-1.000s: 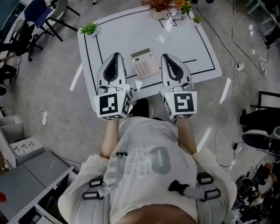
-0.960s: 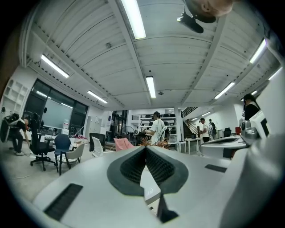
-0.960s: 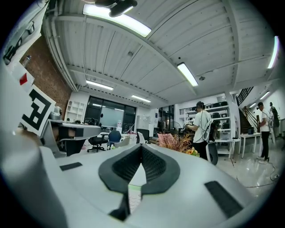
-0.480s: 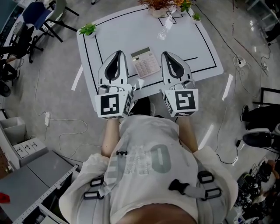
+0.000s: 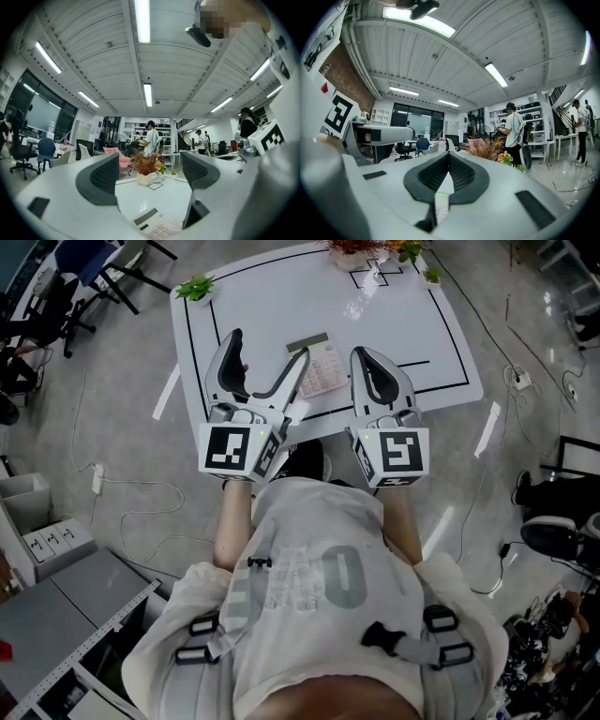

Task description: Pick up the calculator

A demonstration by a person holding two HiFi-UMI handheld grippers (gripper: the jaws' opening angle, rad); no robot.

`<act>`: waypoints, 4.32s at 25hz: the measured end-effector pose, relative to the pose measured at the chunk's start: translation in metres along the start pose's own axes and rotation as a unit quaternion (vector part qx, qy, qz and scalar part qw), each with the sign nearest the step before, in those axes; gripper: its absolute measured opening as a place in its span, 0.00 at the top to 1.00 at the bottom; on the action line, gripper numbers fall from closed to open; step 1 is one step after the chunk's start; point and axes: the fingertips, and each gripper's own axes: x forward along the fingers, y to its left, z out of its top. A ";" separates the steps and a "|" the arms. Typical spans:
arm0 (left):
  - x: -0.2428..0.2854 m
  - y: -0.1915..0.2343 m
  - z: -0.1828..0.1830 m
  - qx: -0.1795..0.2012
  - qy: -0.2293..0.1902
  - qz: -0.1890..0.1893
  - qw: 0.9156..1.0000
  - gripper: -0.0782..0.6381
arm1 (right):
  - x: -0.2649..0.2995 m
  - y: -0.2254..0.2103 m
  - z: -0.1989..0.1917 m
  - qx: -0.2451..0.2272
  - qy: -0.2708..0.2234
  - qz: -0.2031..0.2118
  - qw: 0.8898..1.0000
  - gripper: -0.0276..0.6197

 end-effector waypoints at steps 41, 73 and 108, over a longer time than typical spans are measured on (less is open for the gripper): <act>0.091 0.030 -0.244 -0.316 0.468 -0.315 0.763 0.33 | 0.086 -0.043 -0.108 0.154 0.113 0.000 0.982 0.95; 0.062 -0.002 -0.287 -0.294 0.598 -0.388 0.637 0.74 | 0.104 -0.049 -0.140 0.179 0.150 0.003 0.972 0.95; 0.159 0.050 -0.064 -0.173 0.227 -0.135 0.949 0.75 | 0.074 -0.038 -0.002 0.064 0.019 0.029 0.997 0.95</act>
